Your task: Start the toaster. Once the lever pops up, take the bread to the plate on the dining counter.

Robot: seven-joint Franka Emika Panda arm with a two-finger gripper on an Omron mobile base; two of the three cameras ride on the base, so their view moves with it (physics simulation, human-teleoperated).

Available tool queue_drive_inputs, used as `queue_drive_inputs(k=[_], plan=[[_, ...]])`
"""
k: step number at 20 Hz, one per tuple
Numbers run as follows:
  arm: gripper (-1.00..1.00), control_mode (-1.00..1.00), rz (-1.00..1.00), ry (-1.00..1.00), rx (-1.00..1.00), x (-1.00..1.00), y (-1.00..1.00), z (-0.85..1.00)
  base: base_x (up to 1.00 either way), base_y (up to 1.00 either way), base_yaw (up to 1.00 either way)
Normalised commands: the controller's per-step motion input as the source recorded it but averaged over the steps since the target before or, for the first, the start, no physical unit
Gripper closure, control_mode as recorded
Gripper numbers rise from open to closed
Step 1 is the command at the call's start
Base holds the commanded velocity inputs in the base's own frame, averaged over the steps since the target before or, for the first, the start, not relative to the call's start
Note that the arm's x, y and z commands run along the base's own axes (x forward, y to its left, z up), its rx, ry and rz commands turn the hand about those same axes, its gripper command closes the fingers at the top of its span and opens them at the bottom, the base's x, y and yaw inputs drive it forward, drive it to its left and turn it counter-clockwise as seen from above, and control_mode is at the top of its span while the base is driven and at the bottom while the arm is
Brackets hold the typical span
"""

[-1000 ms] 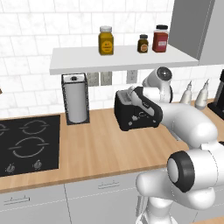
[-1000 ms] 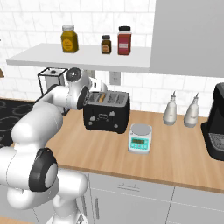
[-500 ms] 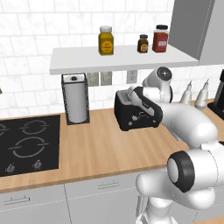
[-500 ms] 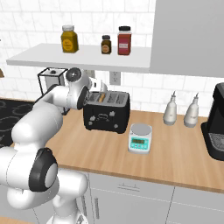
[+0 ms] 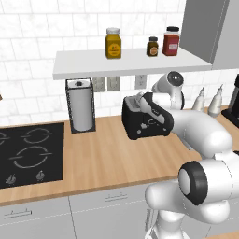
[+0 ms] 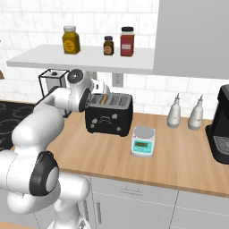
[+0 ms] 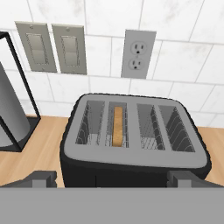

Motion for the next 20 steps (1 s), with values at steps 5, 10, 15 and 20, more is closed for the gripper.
queue_drive_inputs(k=[5,10,15,20], plan=[[-1.0,-1.0,0.0,0.0,0.0,0.0,0.0,0.0,0.0,0.0,0.0],[-1.0,-1.0,0.0,0.0,0.0,0.0,0.0,0.0,0.0,0.0,0.0],[-1.0,-1.0,0.0,0.0,0.0,0.0,0.0,0.0,0.0,0.0,0.0],[-1.0,-1.0,0.0,0.0,0.0,0.0,0.0,0.0,0.0,0.0,0.0]])
